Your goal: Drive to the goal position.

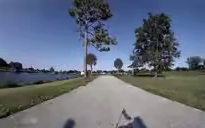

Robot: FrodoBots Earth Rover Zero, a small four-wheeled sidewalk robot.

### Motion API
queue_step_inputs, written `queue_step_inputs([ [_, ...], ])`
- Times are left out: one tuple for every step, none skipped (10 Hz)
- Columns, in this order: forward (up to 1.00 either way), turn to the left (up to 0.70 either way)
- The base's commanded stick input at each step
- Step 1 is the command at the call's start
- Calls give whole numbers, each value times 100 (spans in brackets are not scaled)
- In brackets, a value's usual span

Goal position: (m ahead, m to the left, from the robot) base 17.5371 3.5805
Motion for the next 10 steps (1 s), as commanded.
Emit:
queue_step_inputs([
  [85, 17],
  [85, 34],
  [85, 34],
  [85, 34],
  [85, 34],
  [85, 25],
  [85, 15],
  [85, 5],
  [85, 0],
  [85, 0],
])
